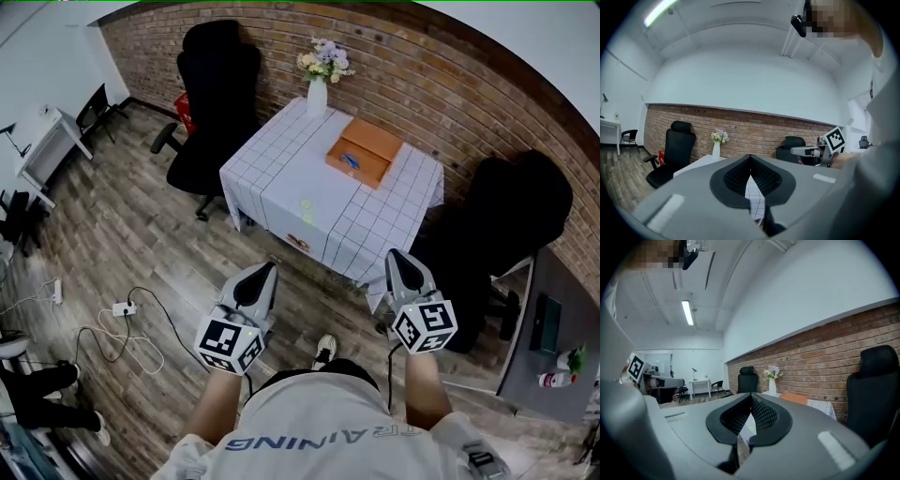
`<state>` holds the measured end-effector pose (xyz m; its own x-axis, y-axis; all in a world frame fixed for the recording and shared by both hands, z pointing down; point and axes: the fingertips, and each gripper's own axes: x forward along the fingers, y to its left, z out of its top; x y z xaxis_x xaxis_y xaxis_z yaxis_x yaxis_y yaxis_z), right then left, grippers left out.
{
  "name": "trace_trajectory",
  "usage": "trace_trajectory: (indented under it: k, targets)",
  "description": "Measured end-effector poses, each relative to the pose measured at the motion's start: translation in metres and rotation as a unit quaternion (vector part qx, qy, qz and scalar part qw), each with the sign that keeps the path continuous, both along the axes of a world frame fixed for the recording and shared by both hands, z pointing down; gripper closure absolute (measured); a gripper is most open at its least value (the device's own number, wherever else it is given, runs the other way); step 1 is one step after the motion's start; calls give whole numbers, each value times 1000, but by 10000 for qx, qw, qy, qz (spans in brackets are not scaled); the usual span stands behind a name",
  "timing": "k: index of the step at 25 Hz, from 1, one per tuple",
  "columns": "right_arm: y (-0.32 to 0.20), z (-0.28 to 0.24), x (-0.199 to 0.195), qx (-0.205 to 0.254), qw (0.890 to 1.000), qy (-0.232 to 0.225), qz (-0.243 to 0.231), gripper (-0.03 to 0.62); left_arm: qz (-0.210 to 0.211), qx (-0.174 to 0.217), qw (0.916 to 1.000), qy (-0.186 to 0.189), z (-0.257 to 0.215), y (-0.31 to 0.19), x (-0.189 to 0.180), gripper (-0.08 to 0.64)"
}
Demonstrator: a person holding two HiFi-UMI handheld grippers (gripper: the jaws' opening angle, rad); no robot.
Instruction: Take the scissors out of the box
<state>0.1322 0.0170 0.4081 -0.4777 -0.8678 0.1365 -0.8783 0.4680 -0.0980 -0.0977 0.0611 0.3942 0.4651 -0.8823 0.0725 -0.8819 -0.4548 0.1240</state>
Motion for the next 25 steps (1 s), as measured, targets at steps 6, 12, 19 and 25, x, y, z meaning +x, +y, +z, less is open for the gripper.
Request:
trace_trajectory:
  k: [6, 12, 19, 25]
  targets:
    - [-63, 11, 41, -73, 10000, 13, -36, 578, -29, -30, 10000, -75, 6, -64, 40, 560]
    - [-106, 16, 71, -123, 9998, -105, 65, 578, 93, -119, 9998, -156, 9, -109, 70, 560]
    - [-144, 11, 85, -187, 9992, -150, 333, 578, 356, -84, 9991, -208, -4, -162, 81, 560]
    - [-185, 17, 88, -192, 9976, -79, 665, 578, 664, -100, 9977, -121, 6, -220, 81, 560]
